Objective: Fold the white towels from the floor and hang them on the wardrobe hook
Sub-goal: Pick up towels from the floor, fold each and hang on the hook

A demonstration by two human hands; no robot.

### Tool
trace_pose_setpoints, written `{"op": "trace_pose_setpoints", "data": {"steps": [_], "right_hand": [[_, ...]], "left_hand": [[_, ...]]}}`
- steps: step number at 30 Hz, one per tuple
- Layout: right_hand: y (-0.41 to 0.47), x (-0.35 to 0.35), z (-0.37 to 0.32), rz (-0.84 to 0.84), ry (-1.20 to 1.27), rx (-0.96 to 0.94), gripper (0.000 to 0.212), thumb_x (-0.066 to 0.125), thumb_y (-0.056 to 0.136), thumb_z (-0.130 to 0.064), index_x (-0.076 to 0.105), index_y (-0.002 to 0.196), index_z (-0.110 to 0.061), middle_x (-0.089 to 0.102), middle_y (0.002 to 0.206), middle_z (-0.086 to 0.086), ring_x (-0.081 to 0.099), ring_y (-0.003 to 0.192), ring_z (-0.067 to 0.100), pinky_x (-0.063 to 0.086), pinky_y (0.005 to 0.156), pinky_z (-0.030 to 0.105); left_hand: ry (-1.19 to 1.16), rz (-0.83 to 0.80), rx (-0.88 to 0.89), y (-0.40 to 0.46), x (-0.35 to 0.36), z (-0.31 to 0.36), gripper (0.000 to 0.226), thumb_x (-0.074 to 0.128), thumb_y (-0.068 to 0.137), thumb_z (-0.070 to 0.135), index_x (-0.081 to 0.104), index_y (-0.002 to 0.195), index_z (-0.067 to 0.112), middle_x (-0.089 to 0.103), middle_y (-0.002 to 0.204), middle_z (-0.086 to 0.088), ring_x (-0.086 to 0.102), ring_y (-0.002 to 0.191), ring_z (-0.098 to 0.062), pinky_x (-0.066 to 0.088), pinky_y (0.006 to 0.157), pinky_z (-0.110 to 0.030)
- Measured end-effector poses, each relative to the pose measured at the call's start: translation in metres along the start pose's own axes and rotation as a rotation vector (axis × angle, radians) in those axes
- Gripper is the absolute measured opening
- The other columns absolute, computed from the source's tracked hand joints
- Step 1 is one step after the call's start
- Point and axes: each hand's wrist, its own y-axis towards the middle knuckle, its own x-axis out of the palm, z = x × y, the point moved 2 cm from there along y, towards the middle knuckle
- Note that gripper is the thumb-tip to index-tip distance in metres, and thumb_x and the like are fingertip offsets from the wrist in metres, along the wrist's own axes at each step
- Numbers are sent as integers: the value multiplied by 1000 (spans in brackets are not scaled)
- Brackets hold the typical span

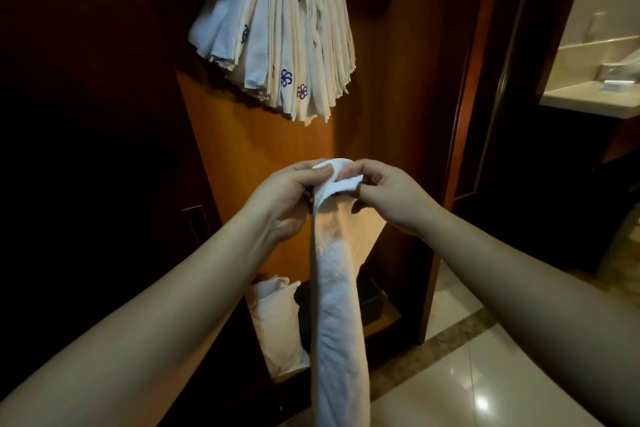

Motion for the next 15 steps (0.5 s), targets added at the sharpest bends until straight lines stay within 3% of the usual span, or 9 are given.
{"op": "trace_pose_setpoints", "data": {"steps": [2, 5, 11, 15], "right_hand": [[2, -2, -4, 43, -15, -30, 16, 60, 100, -21, 69, 95, -33, 73, 90, -20, 70, 85, 3, 55, 64, 19], [4, -4, -7, 96, -35, -53, 15, 57, 102, -34, 70, 94, -32, 73, 90, -18, 70, 83, 5, 54, 61, 20], [4, -7, -13, 178, -51, -111, 16, 59, 101, -32, 69, 89, -36, 71, 88, -20, 68, 81, 3, 55, 58, 20], [3, -13, -17, 249, -26, -123, 16, 61, 99, -32, 68, 87, -39, 72, 85, -14, 67, 81, 5, 53, 56, 19]], "left_hand": [[-38, -36, 29, 2, 1, -1, 33, 59, 97, 12, 65, 128, 2, 67, 123, -23, 66, 109, -32, 56, 82, -35], [-69, -65, 83, 3, 3, -2, 31, 56, 97, 8, 66, 126, 2, 71, 116, -20, 70, 99, -25, 57, 75, -29], [-149, -55, 163, 2, 12, -6, 25, 59, 97, 7, 69, 119, 4, 75, 95, -8, 74, 81, -15, 57, 66, -24], [-166, -74, 189, 1, 22, -7, 25, 56, 99, 9, 73, 116, 11, 75, 104, -9, 73, 87, -15, 57, 69, -25]]}}
